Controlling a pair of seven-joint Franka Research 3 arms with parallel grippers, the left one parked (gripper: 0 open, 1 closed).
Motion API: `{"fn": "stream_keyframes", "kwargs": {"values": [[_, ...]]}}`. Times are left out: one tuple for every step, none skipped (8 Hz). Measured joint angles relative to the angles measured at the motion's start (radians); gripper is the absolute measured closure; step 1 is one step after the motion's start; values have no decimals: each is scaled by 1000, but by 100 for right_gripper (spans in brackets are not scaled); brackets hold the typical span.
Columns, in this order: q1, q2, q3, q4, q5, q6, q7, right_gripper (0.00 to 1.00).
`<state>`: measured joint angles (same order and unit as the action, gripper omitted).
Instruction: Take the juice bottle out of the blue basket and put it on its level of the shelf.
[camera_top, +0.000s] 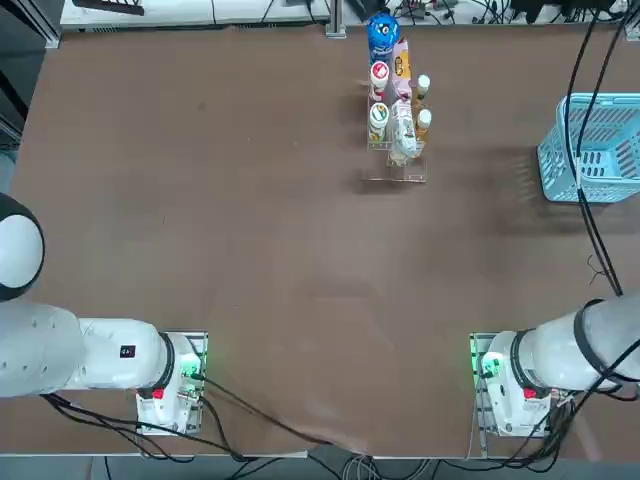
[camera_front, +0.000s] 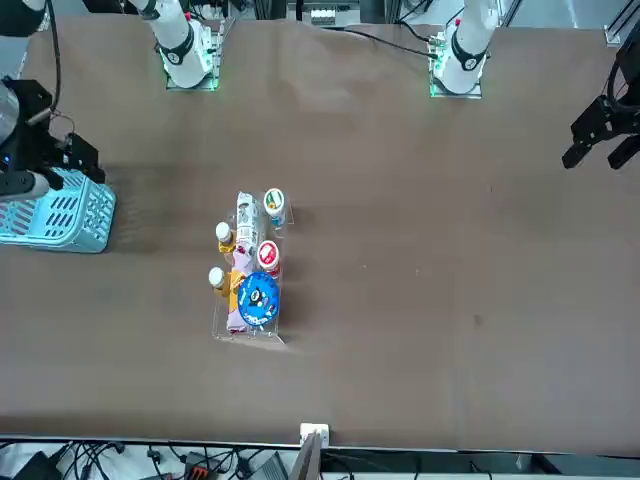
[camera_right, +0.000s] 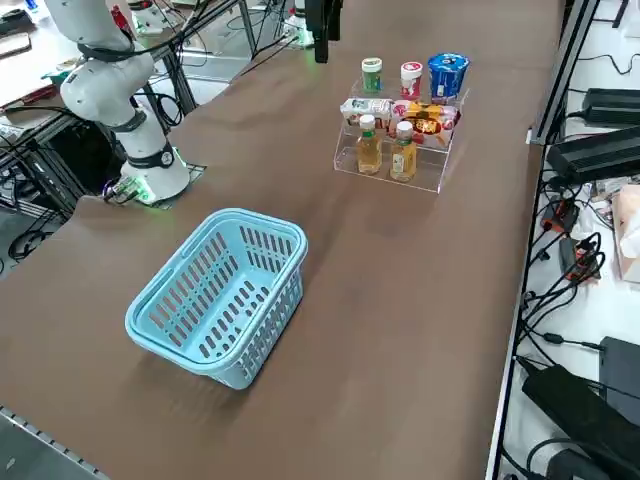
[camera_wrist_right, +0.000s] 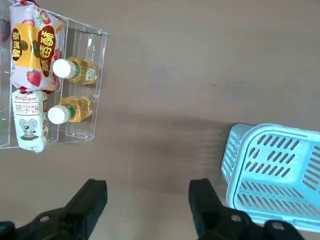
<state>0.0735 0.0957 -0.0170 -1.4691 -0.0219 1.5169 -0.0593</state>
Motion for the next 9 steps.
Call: {"fn": "stream_keyframes", "kwargs": {"values": [[-2, -14, 0, -11, 0, 0, 19, 0], [-5, -31, -2, -26, 0, 0, 28, 0], [-8, -56, -9, -56, 0, 2, 37, 0], [-10, -86, -17, -91, 0, 5, 48, 0], [-10, -115, -26, -122, 0, 6, 53, 0], [-10, -138, -37, -144, 0, 7, 55, 0], [-9, -156, -46, -159, 0, 7, 56, 0], [-8, -169, -52, -170, 0, 7, 56, 0], [-6, -175, -53, -176, 0, 7, 56, 0]]}}
